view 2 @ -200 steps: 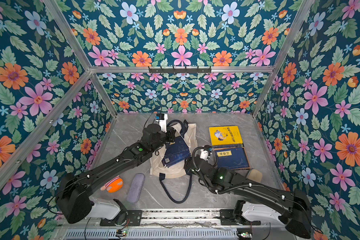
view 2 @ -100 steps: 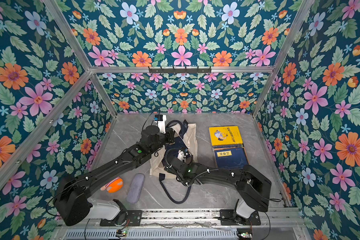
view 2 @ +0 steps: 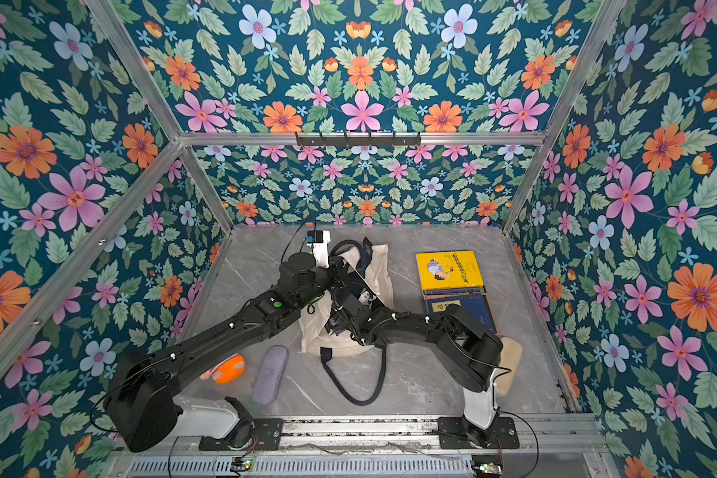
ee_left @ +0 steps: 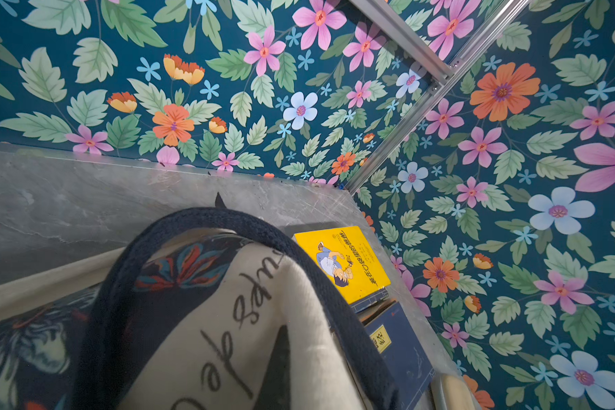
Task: Take out the books from the canvas bag
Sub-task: Pick up the book from the canvas bag.
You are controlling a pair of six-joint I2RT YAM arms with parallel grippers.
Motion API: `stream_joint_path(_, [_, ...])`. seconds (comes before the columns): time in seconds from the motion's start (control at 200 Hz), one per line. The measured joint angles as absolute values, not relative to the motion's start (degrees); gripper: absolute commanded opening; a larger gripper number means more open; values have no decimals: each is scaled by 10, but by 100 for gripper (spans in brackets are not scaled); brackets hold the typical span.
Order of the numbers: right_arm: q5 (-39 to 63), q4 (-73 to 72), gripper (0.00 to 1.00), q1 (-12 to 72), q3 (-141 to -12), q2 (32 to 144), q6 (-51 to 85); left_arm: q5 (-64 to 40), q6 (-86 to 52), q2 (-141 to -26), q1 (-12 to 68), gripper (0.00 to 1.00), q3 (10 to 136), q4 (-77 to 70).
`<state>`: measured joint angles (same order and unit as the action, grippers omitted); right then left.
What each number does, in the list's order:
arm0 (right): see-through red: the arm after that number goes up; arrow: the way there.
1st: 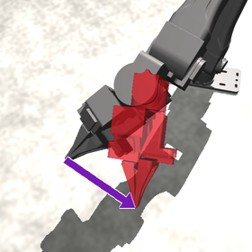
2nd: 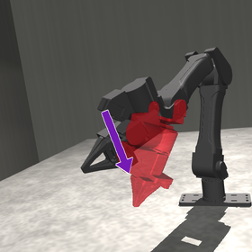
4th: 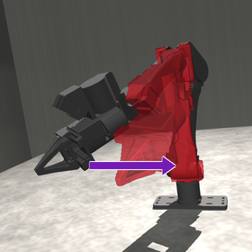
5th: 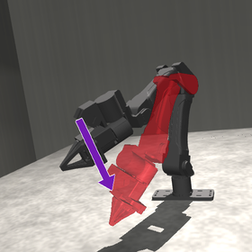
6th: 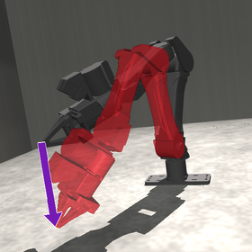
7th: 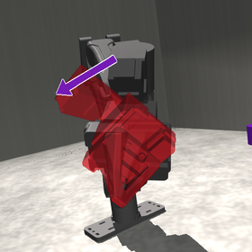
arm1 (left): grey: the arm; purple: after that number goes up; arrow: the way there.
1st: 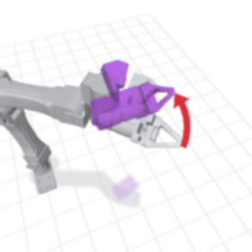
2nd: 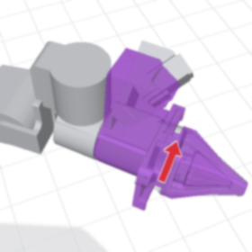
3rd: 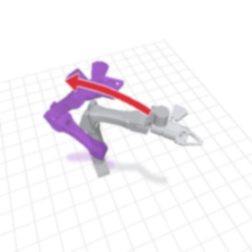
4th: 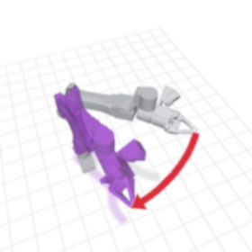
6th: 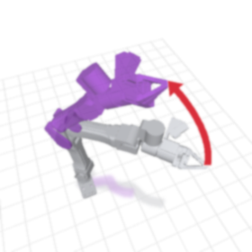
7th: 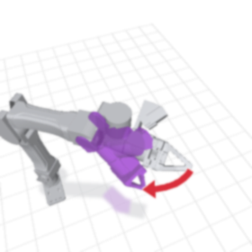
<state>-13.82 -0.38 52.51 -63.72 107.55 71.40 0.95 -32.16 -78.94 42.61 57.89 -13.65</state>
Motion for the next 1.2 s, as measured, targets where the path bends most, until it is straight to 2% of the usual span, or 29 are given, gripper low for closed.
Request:
stream_joint_path(0.18, [-141, -47, 68, 523, -626, 1082, 727, 7, -322, -789, 426, 0, 576, -137])
stream_joint_path(0.485, [-168, -38, 69, 550, -608, 1019, 733, 8, -322, -786, 426, 0, 578, -148])
stream_joint_path(0.8, [-166, -23, 67, 533, -643, 1077, 767, 7, -325, -786, 426, 0, 575, -150])
stream_joint_path(1.09, [-212, -156, 63, 522, -630, 1126, 789, -5, -328, -786, 426, 0, 569, -150])
stream_joint_path(1.2, [-232, -238, 57, 517, -616, 1153, 782, -8, -328, -787, 426, 0, 569, -149])
